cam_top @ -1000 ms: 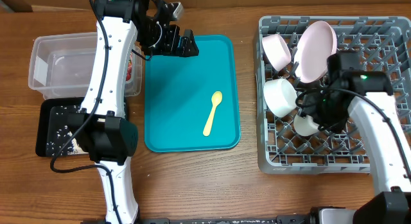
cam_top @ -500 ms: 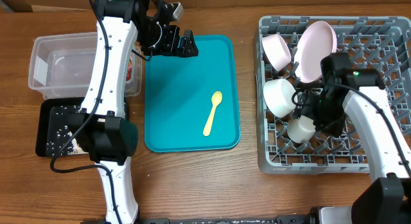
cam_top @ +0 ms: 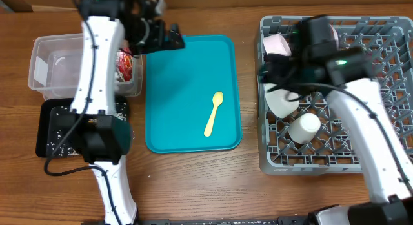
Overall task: Sort waste into correct bins and load items into the dishwasher
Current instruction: 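Move the right gripper back over the teal tray to the yellow spoon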
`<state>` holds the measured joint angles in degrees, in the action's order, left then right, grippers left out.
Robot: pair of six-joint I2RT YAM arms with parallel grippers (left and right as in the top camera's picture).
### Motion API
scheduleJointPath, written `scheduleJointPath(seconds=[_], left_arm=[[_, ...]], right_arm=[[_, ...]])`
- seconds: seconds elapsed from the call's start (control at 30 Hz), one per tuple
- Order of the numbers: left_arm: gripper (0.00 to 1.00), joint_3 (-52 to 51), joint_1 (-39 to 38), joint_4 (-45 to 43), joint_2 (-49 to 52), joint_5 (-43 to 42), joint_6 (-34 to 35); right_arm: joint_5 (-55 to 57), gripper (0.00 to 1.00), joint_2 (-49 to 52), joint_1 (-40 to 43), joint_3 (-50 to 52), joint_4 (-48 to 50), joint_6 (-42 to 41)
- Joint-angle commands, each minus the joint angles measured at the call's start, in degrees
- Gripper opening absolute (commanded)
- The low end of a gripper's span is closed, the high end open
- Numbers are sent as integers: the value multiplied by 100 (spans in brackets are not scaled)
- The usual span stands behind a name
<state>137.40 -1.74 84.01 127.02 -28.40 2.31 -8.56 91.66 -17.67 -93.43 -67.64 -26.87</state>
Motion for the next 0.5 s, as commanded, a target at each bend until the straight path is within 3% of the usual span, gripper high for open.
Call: scheduleJointPath(seconds=[0.0, 0.23, 0.47], left_arm=[[100, 114, 391, 24, -61, 166, 199], [100, 114, 896, 262, -61, 267, 151], [100, 114, 905, 350, -61, 828, 151]], right_arm=[[-7, 76, 573, -466, -72, 302, -380], [654, 74, 1714, -1038, -72, 1246, -975], [890, 73, 2756, -1126, -72, 1818, -1523]])
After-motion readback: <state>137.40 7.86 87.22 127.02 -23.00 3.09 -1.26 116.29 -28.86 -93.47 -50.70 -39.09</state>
